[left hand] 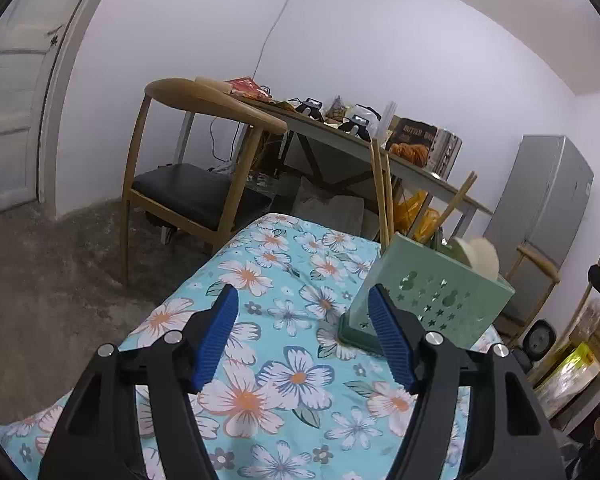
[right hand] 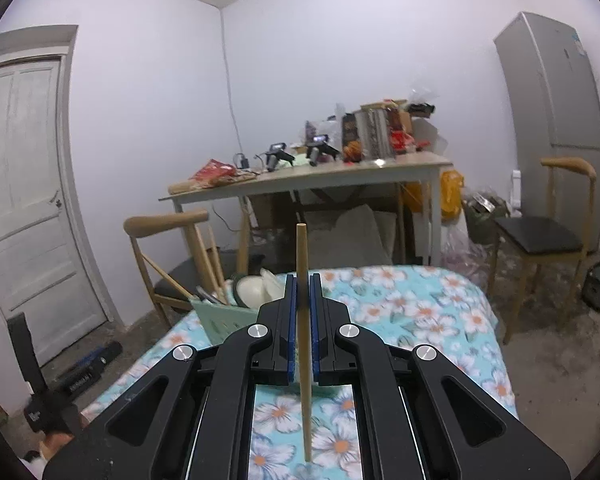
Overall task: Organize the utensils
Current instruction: 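Lower the right gripper's chopstick into the holder and open the right gripper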
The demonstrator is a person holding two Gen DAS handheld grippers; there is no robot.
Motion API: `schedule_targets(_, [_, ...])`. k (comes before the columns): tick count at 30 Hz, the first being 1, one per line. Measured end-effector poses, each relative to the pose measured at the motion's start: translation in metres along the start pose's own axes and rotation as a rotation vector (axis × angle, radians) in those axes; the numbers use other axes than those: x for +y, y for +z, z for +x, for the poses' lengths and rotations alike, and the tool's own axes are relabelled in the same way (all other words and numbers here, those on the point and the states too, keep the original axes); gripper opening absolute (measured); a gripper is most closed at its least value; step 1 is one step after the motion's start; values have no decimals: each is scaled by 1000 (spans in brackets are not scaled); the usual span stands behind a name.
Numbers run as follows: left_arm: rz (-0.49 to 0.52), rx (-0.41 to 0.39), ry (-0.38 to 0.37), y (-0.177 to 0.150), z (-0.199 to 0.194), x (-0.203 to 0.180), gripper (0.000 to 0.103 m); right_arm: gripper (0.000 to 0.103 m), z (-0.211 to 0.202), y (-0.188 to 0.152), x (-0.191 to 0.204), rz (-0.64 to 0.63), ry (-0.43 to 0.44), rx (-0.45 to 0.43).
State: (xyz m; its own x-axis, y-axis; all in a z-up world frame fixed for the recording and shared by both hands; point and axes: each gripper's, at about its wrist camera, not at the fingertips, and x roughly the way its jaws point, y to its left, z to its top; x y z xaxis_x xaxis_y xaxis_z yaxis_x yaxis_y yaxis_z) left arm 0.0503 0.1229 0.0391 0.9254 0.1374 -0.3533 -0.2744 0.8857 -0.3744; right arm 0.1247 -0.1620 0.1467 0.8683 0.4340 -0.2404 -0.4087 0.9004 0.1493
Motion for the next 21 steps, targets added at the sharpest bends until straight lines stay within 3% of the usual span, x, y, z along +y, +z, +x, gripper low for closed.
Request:
schedule_targets(3, [-69,42,-36,2,0,6,65,4,-2,27,13,-14,33,-37])
schedule_targets(8, [-122,74,-32,3,1,17,65,4,-3,89,44,-50,75,-173])
schedule_targets(14, [-185,71,9,9,-6,43,65,4,30,151,81,-47,161,-202])
schedule_targets(17, [-215,69,28,12,-9,56,65,4,53,156,98,-90,145,-190])
schedule_targets(21, [-192,22,91,16,-20,61,64,4,86,135,117,-164,77,-175])
